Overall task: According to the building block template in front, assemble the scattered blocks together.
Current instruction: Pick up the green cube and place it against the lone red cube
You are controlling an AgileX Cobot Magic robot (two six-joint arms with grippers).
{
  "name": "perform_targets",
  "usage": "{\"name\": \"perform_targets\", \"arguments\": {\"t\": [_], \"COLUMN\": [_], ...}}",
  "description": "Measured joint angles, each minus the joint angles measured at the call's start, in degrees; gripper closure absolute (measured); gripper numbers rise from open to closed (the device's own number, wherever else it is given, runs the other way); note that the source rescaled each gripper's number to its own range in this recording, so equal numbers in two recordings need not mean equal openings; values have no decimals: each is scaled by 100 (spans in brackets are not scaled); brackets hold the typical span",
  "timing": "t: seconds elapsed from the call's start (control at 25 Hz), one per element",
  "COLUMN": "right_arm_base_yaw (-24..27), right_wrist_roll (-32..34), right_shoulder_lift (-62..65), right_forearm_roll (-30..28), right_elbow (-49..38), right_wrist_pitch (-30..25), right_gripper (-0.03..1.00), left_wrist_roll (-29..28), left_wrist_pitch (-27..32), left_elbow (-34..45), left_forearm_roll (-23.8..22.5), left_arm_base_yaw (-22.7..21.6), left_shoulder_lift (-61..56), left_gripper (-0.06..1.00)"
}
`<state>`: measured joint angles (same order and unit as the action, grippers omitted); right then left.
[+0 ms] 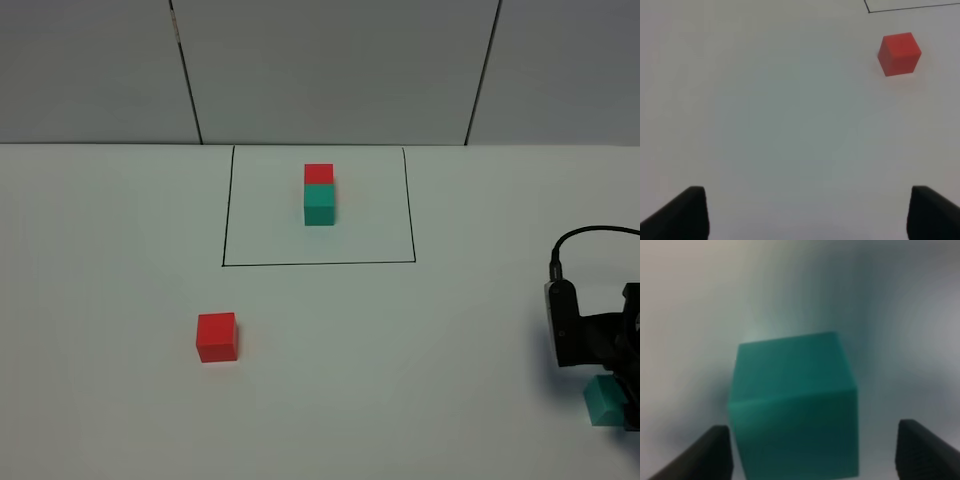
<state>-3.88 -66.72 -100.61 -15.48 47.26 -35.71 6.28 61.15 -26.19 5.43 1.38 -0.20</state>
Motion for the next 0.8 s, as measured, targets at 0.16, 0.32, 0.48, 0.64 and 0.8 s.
{"name": "perform_targets", "arguments": {"t": [0.16,0.32,0.48,0.64,0.8], "right_arm_base_yaw": [0,0,99,179,181], "right_wrist_roll": [-13,-24,-28,-28,-77], "right_shoulder_lift": [-176,-301,-335,-335,-335], "right_forearm_roll": [37,48,80,80,216], "right_elbow": [72,87,121,121,121], "right_wrist_pitch": [11,5,14,-7,-7], "right_gripper": [19,19,20,21,24], "left_wrist_roll": [0,0,5,10,5], "left_wrist_pitch": [0,0,0,0,0], "left_elbow": [0,0,0,0,0], "left_forearm_roll": [0,0,0,0,0], "left_arm_base_yaw": [0,0,0,0,0], "left_shoulder_lift": [0,0,0,0,0], "left_gripper": [17,17,17,17,17]}}
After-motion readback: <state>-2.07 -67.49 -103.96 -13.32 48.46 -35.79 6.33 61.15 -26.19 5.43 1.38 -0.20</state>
